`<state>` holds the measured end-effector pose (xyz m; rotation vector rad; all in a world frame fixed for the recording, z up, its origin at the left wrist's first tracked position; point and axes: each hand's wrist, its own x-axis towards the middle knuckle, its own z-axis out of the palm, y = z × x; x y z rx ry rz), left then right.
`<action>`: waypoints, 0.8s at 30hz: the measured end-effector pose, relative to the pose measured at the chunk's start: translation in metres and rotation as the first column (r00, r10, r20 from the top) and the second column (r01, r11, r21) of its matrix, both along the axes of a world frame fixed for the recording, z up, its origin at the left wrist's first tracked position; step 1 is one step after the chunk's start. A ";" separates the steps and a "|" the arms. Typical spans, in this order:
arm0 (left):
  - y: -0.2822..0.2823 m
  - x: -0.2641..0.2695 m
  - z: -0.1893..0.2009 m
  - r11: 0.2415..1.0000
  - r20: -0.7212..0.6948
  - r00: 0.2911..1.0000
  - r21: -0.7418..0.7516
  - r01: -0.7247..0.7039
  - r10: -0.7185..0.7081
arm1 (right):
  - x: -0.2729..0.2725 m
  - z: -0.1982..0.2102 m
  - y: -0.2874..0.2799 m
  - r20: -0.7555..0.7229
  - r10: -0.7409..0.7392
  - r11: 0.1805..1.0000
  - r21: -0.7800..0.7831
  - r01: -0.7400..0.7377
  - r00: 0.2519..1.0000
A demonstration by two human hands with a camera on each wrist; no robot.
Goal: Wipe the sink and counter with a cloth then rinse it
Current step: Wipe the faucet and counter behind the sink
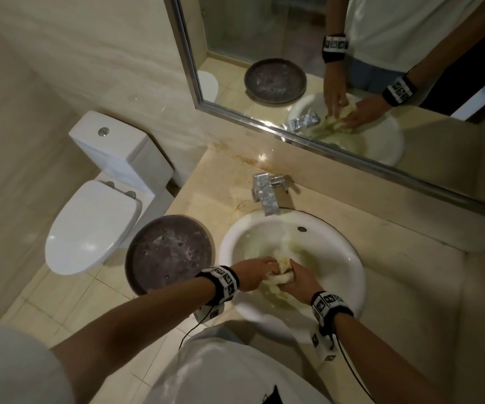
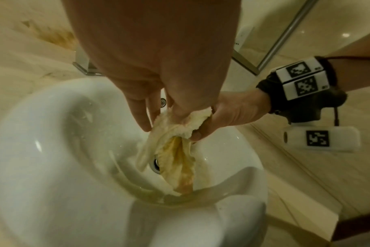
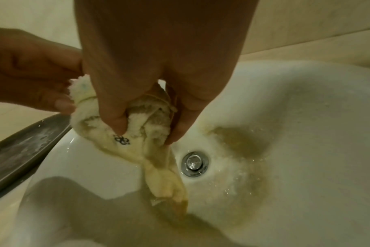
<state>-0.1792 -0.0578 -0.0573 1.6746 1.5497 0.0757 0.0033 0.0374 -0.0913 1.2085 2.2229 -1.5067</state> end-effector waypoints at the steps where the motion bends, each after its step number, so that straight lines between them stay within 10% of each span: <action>1: 0.003 0.002 -0.002 1.000 -0.011 1.000 -0.002 -0.016 0.016 | 0.004 -0.001 0.000 -0.013 -0.038 0.999 0.002 0.038 0.999; 7: 0.020 0.016 -0.017 0.917 0.050 0.937 -0.231 -0.325 0.344 | 0.014 0.005 0.012 -0.075 -0.270 0.960 -0.093 0.263 0.960; 10: 0.031 0.017 -0.017 0.661 0.195 0.674 -0.512 -0.549 0.712 | 0.019 0.016 0.017 -0.131 -0.363 0.918 -0.218 0.330 0.923; 15: 0.043 0.021 -0.003 0.302 0.227 0.206 -0.805 -0.510 0.952 | 0.023 0.019 0.013 -0.129 -0.469 0.840 -0.371 0.396 0.874; 20: 0.046 0.027 -0.003 0.365 0.255 0.284 -0.807 -0.464 0.924 | 0.013 0.022 0.009 -0.128 -0.508 0.796 -0.447 0.408 0.852; 24: 0.046 0.029 0.006 0.305 0.249 0.194 -0.879 -0.367 0.949 | 0.007 0.028 0.011 -0.146 -0.493 0.786 -0.498 0.367 0.858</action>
